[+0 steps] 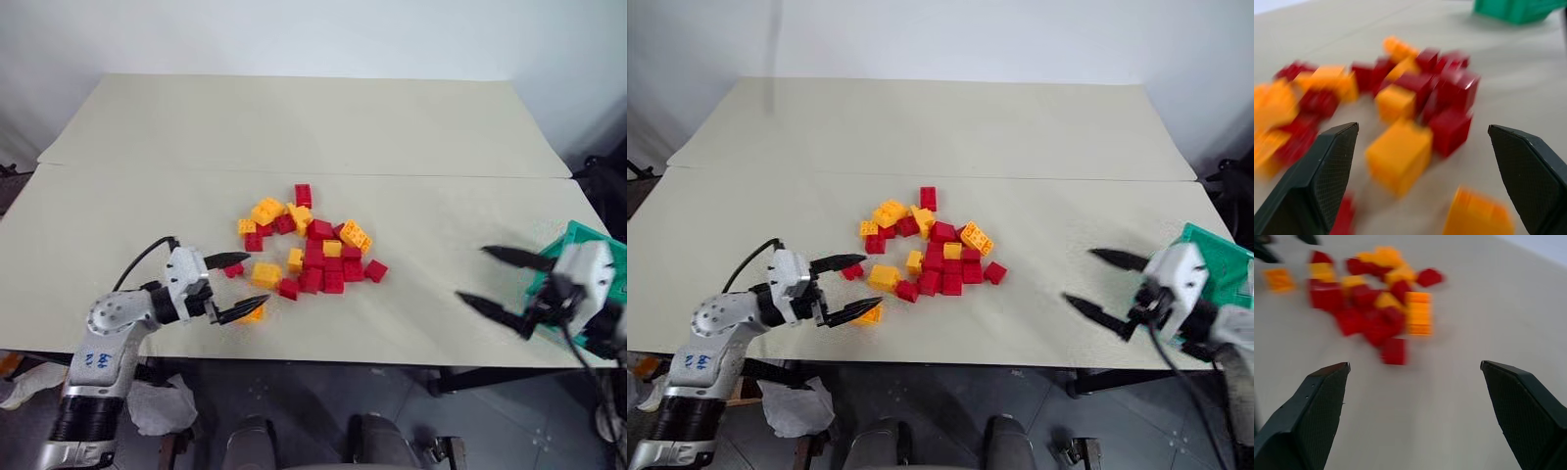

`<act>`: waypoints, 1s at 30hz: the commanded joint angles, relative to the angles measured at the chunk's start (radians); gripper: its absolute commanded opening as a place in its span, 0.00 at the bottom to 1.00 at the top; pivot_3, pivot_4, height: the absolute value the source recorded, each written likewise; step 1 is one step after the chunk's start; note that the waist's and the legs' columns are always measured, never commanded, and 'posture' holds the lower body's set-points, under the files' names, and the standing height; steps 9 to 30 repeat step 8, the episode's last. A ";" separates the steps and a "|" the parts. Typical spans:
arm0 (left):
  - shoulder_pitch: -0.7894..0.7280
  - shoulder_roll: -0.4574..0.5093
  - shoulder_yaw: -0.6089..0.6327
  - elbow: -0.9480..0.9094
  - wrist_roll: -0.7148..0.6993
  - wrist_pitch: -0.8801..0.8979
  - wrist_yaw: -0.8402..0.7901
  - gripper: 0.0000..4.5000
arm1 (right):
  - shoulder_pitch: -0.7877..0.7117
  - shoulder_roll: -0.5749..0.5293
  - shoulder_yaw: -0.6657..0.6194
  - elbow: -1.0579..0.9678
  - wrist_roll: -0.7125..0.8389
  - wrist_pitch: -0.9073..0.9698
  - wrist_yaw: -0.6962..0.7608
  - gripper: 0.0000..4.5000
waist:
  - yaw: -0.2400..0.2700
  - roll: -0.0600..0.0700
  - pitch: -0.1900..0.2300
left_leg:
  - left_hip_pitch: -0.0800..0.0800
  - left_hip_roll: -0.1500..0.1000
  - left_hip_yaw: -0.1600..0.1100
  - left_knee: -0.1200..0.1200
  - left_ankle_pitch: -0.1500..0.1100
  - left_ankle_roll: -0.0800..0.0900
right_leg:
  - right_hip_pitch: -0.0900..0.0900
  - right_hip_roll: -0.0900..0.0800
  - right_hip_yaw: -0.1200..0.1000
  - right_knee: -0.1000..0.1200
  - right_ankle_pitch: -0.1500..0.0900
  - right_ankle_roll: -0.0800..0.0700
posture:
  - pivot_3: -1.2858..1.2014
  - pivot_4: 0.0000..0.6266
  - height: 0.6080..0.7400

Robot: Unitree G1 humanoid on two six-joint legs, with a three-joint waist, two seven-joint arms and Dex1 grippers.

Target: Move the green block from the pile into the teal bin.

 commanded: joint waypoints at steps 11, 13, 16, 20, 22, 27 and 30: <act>0.097 0.020 0.107 -0.076 -0.008 -0.042 0.069 1.00 | 0.031 0.031 0.035 0.155 -0.054 -0.226 0.087 1.00 | 0.000 0.000 0.000 | 0.000 0.000 0.000 0.000 0.000 0.000 | 0.000 0.000 0.000 0.000 0.000 0.000 | 0.52 0.24 1.00; 0.097 0.020 0.107 -0.076 -0.008 -0.042 0.069 1.00 | 0.031 0.031 0.035 0.155 -0.054 -0.226 0.087 1.00 | 0.000 0.000 0.000 | 0.000 0.000 0.000 0.000 0.000 0.000 | 0.000 0.000 0.000 0.000 0.000 0.000 | 0.52 0.24 1.00; 0.097 0.020 0.107 -0.076 -0.008 -0.042 0.069 1.00 | 0.031 0.031 0.035 0.155 -0.054 -0.226 0.087 1.00 | 0.000 0.000 0.000 | 0.000 0.000 0.000 0.000 0.000 0.000 | 0.000 0.000 0.000 0.000 0.000 0.000 | 0.52 0.24 1.00; 0.097 0.020 0.107 -0.076 -0.008 -0.042 0.069 1.00 | 0.031 0.031 0.035 0.155 -0.054 -0.226 0.087 1.00 | 0.000 0.000 0.000 | 0.000 0.000 0.000 0.000 0.000 0.000 | 0.000 0.000 0.000 0.000 0.000 0.000 | 0.52 0.24 1.00; 0.097 0.020 0.107 -0.076 -0.008 -0.042 0.069 1.00 | 0.031 0.031 0.035 0.155 -0.054 -0.226 0.087 1.00 | 0.000 0.000 0.000 | 0.000 0.000 0.000 0.000 0.000 0.000 | 0.000 0.000 0.000 0.000 0.000 0.000 | 0.52 0.24 1.00; 0.097 0.020 0.107 -0.076 -0.008 -0.042 0.069 1.00 | 0.031 0.031 0.035 0.155 -0.054 -0.226 0.087 1.00 | 0.000 0.000 0.000 | 0.000 0.000 0.000 0.000 0.000 0.000 | 0.000 0.000 0.000 0.000 0.000 0.000 | 0.52 0.24 1.00; 0.097 0.020 0.107 -0.076 -0.008 -0.042 0.069 1.00 | 0.031 0.031 0.035 0.155 -0.054 -0.226 0.087 1.00 | 0.000 0.000 0.000 | 0.000 0.000 0.000 0.000 0.000 0.000 | 0.000 0.000 0.000 0.000 0.000 0.000 | 0.52 0.24 1.00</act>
